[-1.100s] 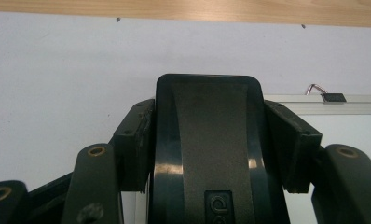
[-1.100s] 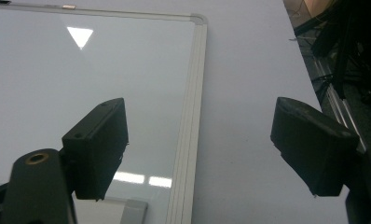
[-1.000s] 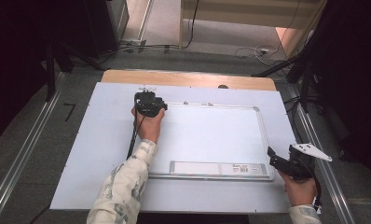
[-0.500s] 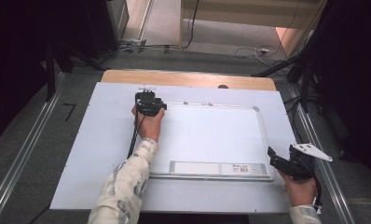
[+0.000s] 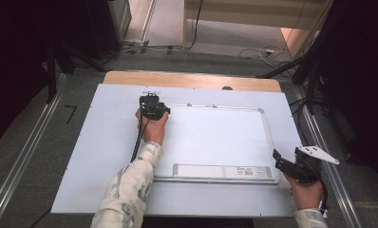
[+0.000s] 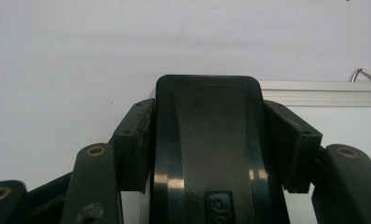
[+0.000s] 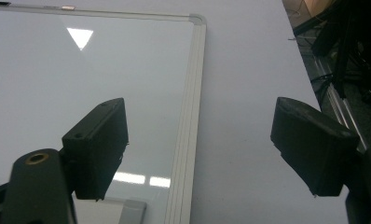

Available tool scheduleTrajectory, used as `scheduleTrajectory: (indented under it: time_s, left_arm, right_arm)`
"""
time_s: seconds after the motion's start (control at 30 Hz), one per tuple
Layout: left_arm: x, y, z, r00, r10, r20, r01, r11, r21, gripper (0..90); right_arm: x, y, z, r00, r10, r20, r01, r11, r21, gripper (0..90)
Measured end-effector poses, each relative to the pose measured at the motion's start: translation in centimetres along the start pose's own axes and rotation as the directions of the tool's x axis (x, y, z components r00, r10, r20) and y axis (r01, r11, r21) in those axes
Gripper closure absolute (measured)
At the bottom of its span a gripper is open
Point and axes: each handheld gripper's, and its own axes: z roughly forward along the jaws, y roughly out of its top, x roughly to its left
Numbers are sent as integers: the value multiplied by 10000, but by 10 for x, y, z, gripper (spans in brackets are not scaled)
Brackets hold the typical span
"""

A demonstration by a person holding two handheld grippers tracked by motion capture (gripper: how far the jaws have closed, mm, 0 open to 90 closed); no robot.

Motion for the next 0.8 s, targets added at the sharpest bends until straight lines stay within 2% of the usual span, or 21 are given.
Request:
scheduleTrajectory:
  time_s: [0.37, 0.53, 0.8]
  left_arm:
    - [3, 1, -3, 9999, -50, 122, 51, 10000, -56, 370]
    - [3, 2, -8, 10000, -18, 76, 19, 9998, -178, 325]
    - [6, -2, -15, 9996, -83, 279, 89, 9997, -234, 319]
  right_arm:
    - [0, 0, 0, 10000, 3, -8, -3, 10000, -12, 175]
    - [1, 0, 0, 10000, -5, -2, 5, 10000, -14, 175]
    - [1, 0, 0, 10000, -2, 0, 2, 10000, -17, 175]
